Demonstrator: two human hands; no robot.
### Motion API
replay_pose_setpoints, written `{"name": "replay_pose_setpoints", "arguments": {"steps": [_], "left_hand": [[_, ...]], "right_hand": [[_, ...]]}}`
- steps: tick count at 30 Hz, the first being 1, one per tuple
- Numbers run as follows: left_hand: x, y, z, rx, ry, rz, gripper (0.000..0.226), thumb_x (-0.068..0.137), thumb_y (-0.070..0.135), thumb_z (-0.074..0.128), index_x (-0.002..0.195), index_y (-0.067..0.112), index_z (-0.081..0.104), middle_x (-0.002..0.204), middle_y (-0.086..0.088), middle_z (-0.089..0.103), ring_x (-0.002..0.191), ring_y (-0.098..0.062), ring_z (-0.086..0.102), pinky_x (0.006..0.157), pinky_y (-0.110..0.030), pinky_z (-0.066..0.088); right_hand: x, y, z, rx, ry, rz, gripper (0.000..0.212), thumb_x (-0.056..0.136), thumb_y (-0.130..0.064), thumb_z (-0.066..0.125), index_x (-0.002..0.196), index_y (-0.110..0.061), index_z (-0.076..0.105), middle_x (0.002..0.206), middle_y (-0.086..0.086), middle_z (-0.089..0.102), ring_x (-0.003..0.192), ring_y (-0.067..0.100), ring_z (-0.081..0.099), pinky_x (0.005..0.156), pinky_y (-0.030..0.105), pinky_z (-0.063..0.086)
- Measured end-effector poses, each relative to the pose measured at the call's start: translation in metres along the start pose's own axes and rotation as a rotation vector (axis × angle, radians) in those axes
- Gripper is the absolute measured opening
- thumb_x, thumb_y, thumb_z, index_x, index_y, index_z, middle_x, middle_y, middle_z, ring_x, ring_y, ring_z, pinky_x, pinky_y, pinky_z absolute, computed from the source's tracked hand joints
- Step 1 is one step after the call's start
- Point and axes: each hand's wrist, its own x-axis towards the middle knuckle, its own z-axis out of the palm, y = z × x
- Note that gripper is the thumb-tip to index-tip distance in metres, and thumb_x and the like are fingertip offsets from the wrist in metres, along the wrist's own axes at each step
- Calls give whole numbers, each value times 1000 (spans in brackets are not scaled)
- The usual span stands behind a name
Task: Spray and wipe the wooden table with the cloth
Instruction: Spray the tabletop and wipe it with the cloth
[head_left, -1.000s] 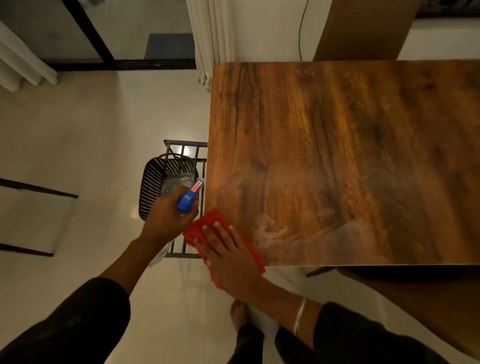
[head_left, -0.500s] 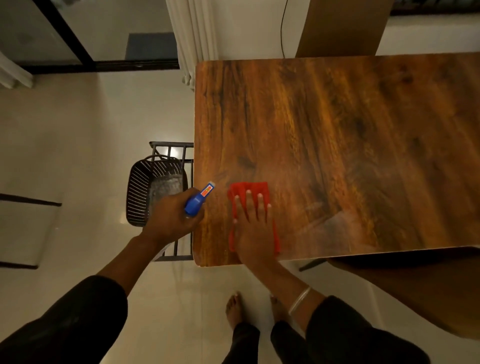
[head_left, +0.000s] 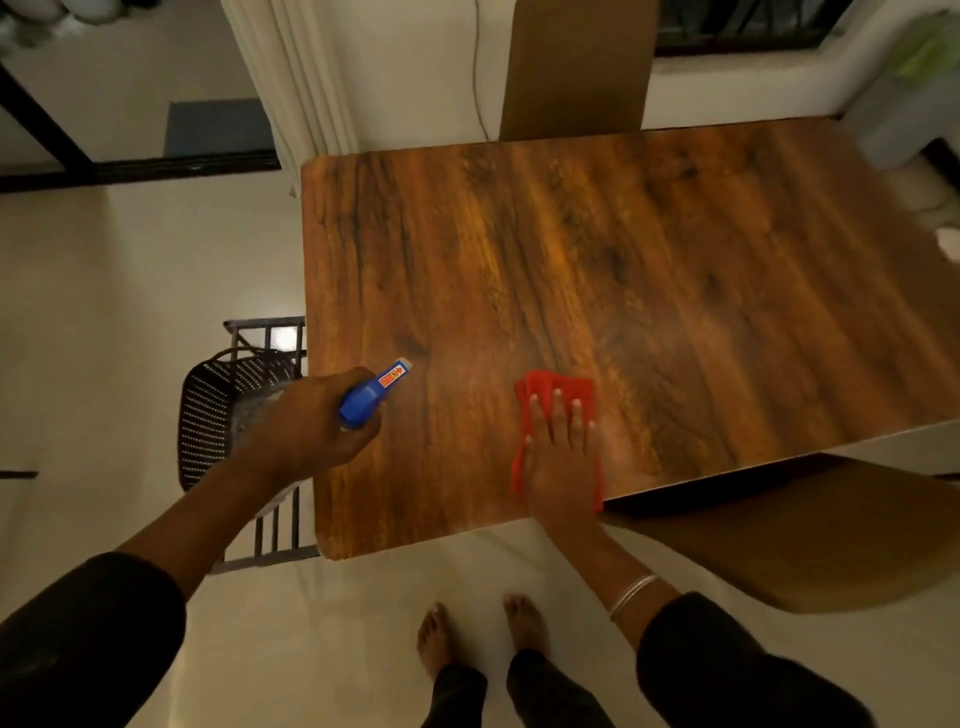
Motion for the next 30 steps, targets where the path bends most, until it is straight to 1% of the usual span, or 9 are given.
{"name": "replay_pose_setpoints", "arguments": {"steps": [3, 7, 9, 12, 15, 19, 24, 27, 30], "left_hand": [[24, 28, 2, -14, 30, 46, 26, 83, 13, 72, 107, 12, 63, 83, 0, 67, 72, -11, 64, 70, -28, 48], [55, 62, 10, 6, 21, 99, 23, 83, 11, 72, 105, 9, 65, 83, -6, 68, 71, -19, 64, 68, -31, 48], [68, 74, 15, 23, 4, 120, 25, 83, 12, 73, 106, 8, 65, 83, -8, 69, 71, -21, 64, 69, -34, 51], [83, 83, 24, 11, -4, 116, 22, 85, 16, 71, 105, 9, 64, 80, -5, 66, 69, -16, 62, 69, -33, 50], [90, 93, 36, -42, -8, 136, 18, 86, 16, 70, 101, 15, 60, 77, 0, 62, 68, -14, 61, 68, -30, 47], [97, 96, 47, -101, -12, 80, 18, 86, 21, 69, 101, 22, 58, 80, -3, 66, 72, -20, 64, 73, -38, 54], [102, 96, 51, -68, -6, 115, 21, 85, 21, 71, 101, 26, 58, 81, -1, 66, 72, -17, 64, 71, -38, 54], [107, 95, 49, -32, -9, 154, 22, 84, 23, 72, 101, 29, 60, 80, 0, 67, 70, -15, 64, 68, -39, 55], [117, 98, 47, -24, -29, 193, 16, 82, 34, 67, 94, 38, 57, 74, 4, 66, 64, -10, 62, 61, -33, 54]], "right_hand": [[-37, -63, 21, 71, -41, -217, 62, 110, -43, 12, 169, -24, 13, 177, 10, 7, 163, 37, 7, 128, 61, 18], [-63, -79, 32, 70, -65, -442, 90, 93, -51, 60, 168, -25, 17, 177, 8, 10, 162, 37, 15, 124, 60, 32], [-52, -43, 19, 40, -117, -465, 92, 90, -51, 65, 168, -27, 21, 176, 7, 15, 161, 34, 18, 125, 58, 29], [-19, 42, -8, -22, -74, -301, 69, 105, -40, 45, 168, -31, 17, 176, 4, 11, 163, 32, 10, 129, 58, 20], [9, 126, -42, 17, -61, 101, 59, 114, -34, 24, 168, -33, 1, 177, 1, -5, 164, 28, -5, 131, 55, 6], [18, 125, -48, 54, -53, 282, 59, 115, -35, 20, 168, -29, -4, 177, 4, -11, 163, 31, -11, 131, 55, 2], [-13, 17, -5, 112, -163, -67, 67, 105, -45, 16, 168, -30, -2, 176, 7, -10, 162, 38, -8, 128, 63, 9], [-30, -29, 17, 90, -116, -291, 74, 104, -51, 36, 169, -30, 7, 177, 5, 2, 162, 36, 10, 125, 62, 28], [-11, 2, 13, 7, -168, -361, 87, 100, -50, 55, 168, -33, 5, 177, 3, 6, 162, 33, 12, 126, 59, 23]]}}
